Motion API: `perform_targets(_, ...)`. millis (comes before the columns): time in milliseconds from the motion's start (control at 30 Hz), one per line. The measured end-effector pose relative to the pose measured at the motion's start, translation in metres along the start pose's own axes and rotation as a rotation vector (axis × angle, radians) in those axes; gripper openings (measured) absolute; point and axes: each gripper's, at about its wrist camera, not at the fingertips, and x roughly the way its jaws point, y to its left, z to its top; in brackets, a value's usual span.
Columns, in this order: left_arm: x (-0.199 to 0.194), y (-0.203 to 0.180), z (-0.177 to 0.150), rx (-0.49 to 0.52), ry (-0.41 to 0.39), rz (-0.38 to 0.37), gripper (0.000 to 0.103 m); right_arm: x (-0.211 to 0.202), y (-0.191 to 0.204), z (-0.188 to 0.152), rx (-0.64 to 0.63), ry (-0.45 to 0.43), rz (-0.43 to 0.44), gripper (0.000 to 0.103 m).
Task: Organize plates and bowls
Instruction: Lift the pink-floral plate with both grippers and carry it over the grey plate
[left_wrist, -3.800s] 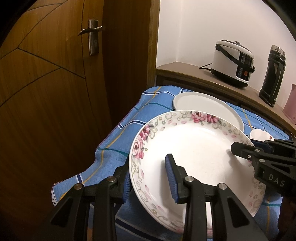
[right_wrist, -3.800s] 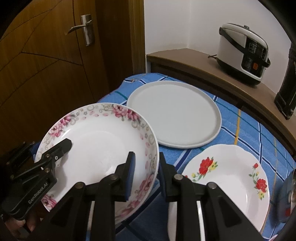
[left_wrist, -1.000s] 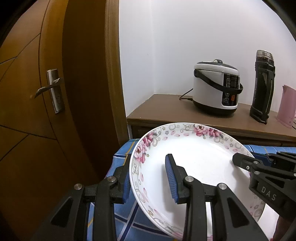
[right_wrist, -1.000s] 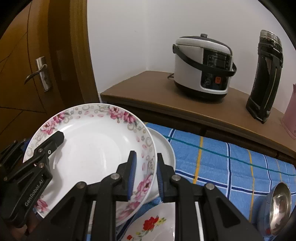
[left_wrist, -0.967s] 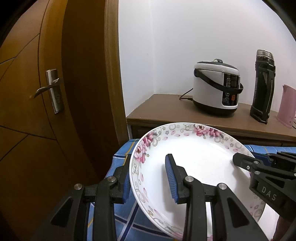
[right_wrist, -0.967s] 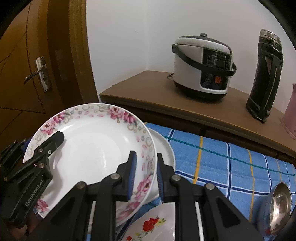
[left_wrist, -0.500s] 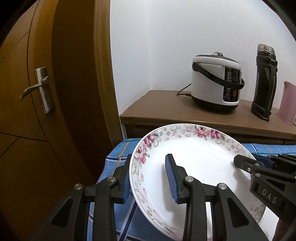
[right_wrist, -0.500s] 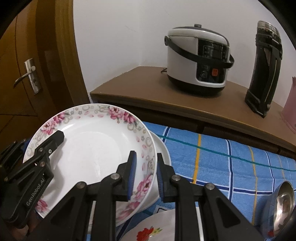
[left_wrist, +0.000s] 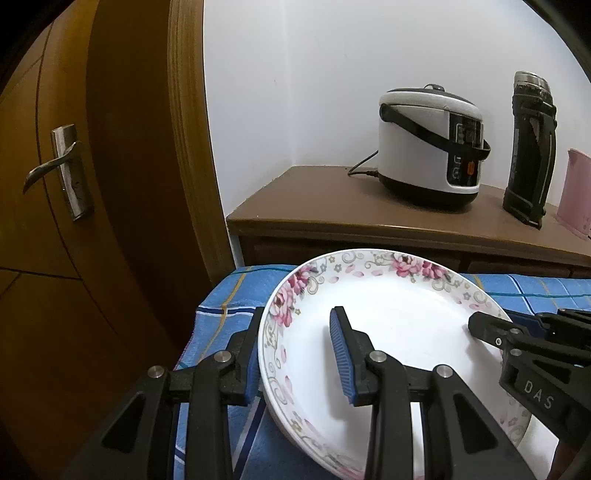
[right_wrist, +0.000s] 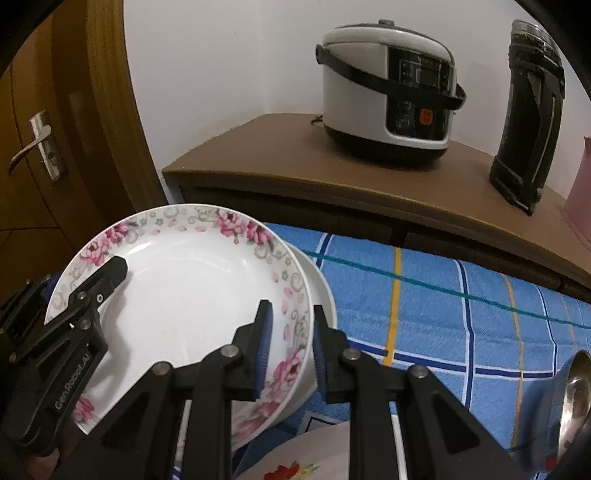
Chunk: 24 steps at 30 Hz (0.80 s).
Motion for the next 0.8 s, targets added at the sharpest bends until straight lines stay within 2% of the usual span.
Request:
perform_targets(333,0.015,-0.003,0.001,0.003,0.016,-0.006,0.037,0.021,0.000,0.004,0.000,0.022,-0.040,0.021)
perform_targets(500,0.014,-0.006,0.002,0.017,-0.005,-0.017,0.037,0.032,-0.002,0.003,0.007,0.051,-0.044,0.021)
perform_targets(800,0.026,-0.007,0.000,0.021,0.045,-0.028,0.037,0.040,-0.003,0.002,0.003,0.064,-0.067,0.020)
